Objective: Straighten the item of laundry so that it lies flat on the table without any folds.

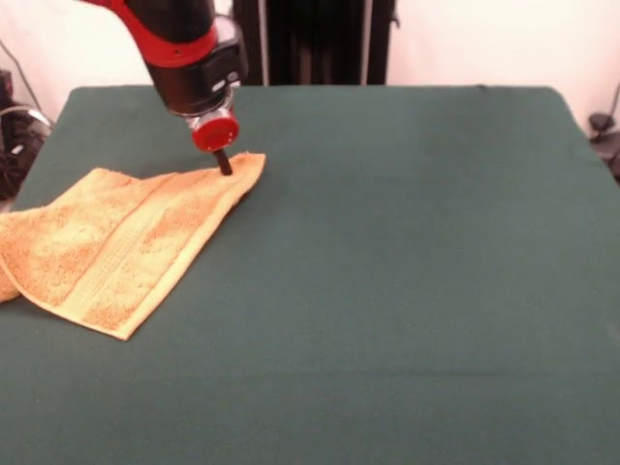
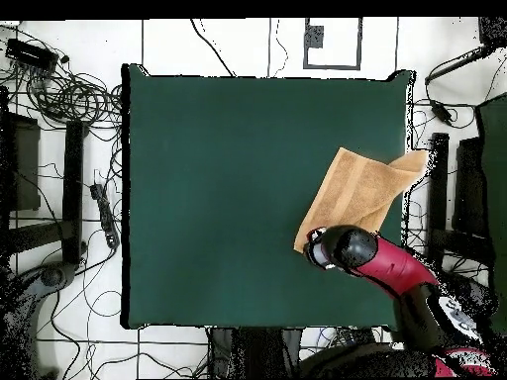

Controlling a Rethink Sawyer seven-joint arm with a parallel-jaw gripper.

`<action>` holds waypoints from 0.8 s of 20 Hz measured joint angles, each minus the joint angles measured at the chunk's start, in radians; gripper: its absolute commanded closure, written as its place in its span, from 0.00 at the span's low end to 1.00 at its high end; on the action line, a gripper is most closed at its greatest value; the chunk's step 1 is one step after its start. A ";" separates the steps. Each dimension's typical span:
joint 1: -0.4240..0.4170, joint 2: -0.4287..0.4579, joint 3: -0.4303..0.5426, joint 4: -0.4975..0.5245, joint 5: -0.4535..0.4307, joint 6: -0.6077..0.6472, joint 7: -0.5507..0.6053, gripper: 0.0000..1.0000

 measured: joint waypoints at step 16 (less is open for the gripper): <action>-0.126 -0.062 0.198 -0.009 -0.465 -0.035 -0.173 0.00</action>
